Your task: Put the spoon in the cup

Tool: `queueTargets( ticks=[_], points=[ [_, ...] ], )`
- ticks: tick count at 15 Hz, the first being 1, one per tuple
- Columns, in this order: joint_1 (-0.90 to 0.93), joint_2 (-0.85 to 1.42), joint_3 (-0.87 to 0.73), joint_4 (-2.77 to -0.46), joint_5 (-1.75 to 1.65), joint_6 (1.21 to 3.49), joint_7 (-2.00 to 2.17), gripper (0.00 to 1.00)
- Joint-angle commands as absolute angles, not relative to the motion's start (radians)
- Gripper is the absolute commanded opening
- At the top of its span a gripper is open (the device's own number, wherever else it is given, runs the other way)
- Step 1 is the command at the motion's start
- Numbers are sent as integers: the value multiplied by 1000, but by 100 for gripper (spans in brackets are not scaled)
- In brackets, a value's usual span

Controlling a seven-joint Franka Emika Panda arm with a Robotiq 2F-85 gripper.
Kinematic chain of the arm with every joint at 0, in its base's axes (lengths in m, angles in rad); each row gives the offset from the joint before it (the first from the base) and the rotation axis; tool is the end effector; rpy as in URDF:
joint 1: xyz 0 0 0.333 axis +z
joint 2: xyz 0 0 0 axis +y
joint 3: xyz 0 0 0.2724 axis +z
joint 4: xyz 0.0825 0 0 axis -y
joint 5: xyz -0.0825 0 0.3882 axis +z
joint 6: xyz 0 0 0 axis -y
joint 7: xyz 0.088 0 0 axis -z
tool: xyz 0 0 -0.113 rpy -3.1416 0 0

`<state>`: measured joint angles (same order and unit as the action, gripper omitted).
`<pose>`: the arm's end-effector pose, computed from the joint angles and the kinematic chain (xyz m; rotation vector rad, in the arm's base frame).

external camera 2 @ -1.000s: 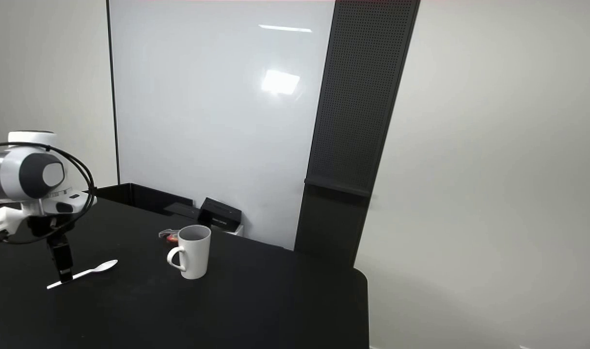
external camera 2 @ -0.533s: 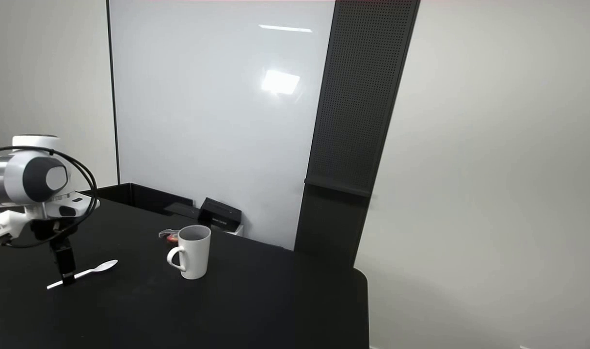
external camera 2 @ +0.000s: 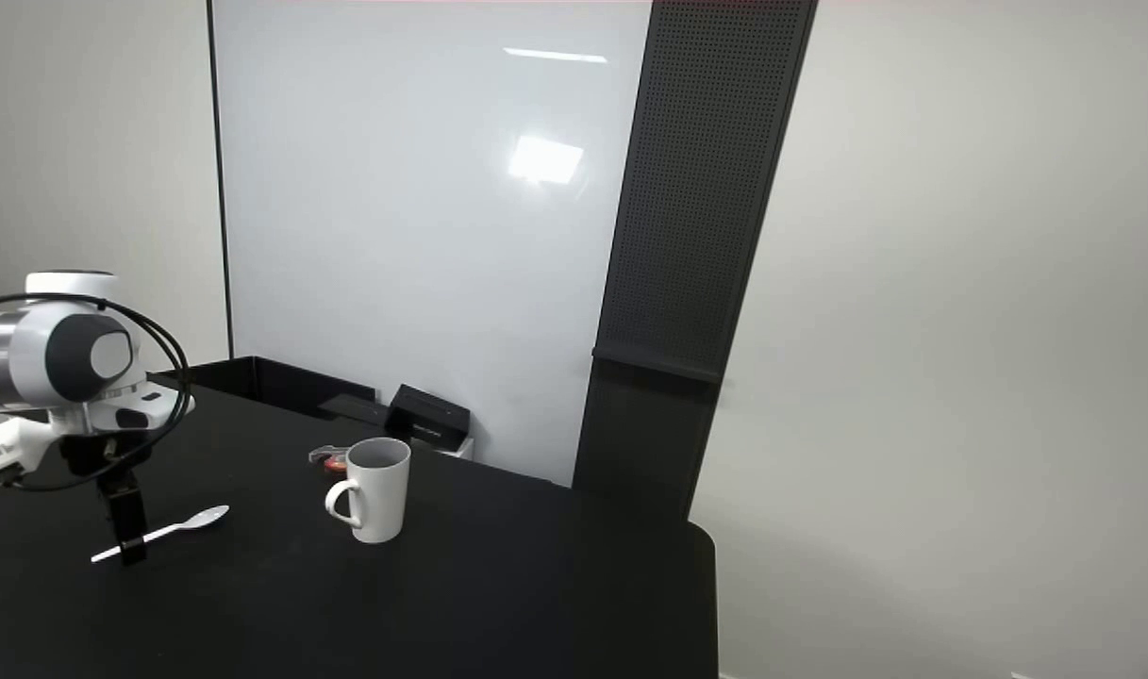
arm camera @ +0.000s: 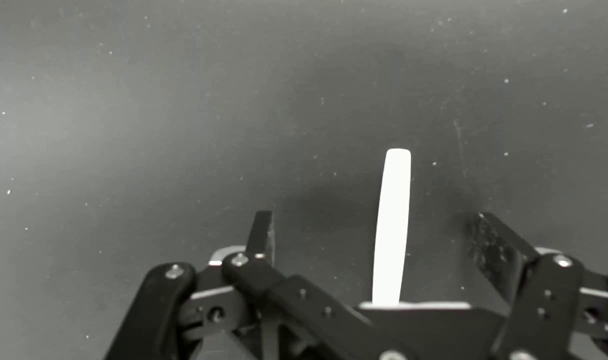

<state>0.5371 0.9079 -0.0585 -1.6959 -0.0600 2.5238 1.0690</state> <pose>0.5453 0.2829 0.0256 2.9275 -0.7779 -0.0016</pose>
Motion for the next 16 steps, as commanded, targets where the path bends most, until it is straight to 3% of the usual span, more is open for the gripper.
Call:
queueTargets(
  ticks=[1, 12, 16],
  points=[
    [526, 925, -49, -1674, -65, 2529, 1074, 74],
    [521, 933, -45, -1653, -59, 2517, 1068, 0],
    [493, 923, -41, -1623, -51, 2459, 1050, 5]
  ],
)
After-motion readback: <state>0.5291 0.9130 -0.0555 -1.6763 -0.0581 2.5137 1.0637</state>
